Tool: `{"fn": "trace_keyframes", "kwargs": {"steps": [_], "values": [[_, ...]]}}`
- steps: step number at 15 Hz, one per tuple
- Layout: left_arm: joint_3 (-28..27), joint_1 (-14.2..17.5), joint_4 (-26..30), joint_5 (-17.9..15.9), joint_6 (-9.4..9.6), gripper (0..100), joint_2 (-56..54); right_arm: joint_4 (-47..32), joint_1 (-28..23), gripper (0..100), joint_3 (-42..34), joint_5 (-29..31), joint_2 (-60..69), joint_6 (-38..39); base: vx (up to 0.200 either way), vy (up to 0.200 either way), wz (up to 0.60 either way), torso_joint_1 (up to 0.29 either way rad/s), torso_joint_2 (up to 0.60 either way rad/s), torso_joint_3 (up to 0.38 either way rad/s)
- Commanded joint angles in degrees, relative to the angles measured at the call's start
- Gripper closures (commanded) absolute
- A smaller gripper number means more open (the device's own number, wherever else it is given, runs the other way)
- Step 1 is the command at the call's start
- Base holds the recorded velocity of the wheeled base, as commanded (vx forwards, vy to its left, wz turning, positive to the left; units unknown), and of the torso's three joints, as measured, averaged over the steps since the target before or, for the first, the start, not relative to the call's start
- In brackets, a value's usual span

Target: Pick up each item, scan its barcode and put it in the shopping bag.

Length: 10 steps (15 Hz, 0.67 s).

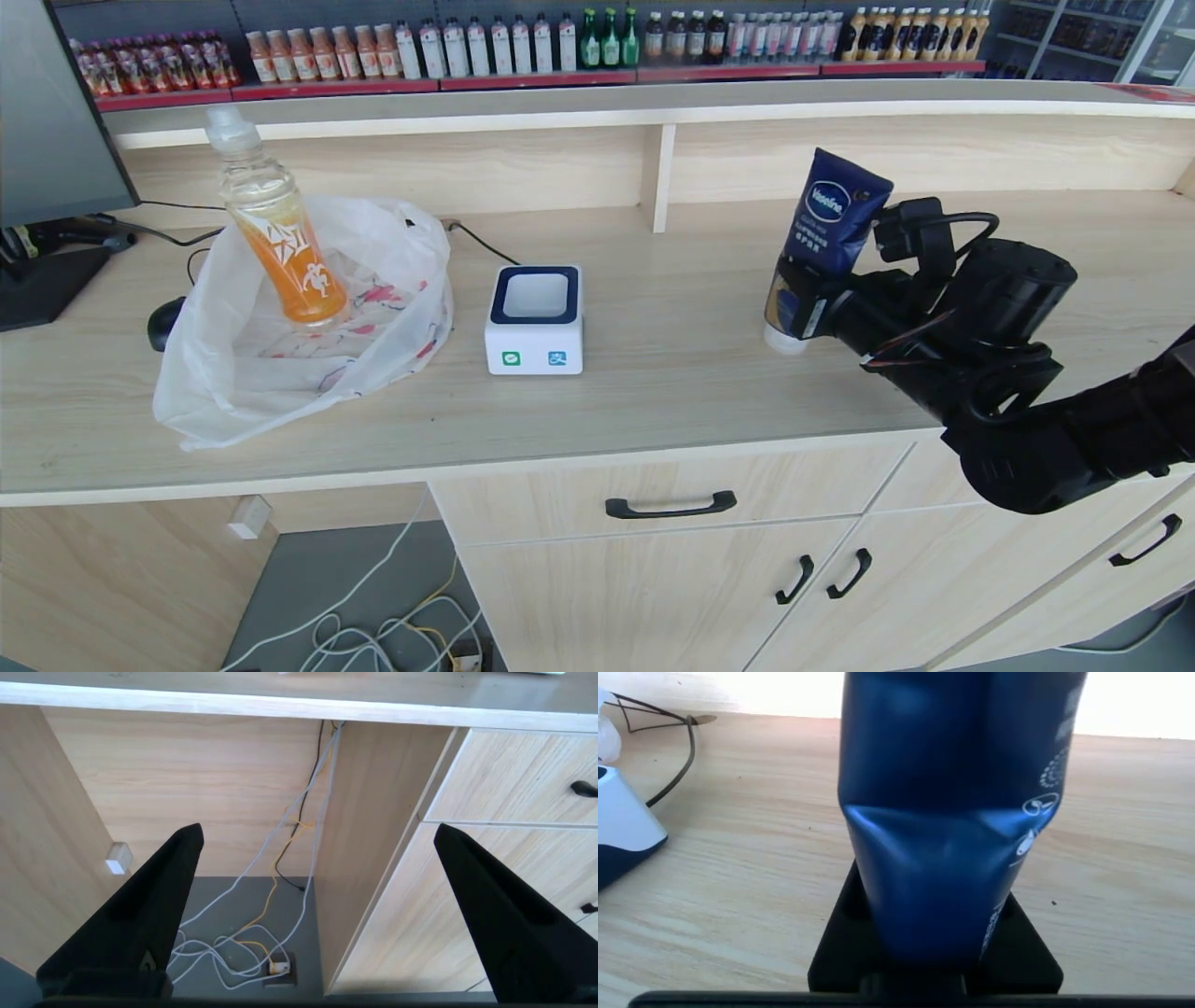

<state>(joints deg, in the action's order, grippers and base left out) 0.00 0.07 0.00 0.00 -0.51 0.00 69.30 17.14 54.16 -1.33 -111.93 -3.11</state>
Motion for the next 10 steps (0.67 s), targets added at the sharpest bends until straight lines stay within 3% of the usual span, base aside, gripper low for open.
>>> {"fn": "trace_keyframes", "kwargs": {"steps": [1, 10], "values": [[0.0, 0.0, 0.0, 0.0, -0.02, 0, 0.0, 0.4, 0.0, 100, -0.2, -0.1, 0.5, -0.1, 0.0, 0.0, 0.0, 0.0, 0.0, 0.0], [0.0, 0.0, 0.0, 0.0, -0.02, 0, 0.0, 0.9, 1.7, 100, -3.8, -0.3, 6.6, -1.5, 0.0, 0.0, 0.0, 0.0, 0.0, 0.0]]}}
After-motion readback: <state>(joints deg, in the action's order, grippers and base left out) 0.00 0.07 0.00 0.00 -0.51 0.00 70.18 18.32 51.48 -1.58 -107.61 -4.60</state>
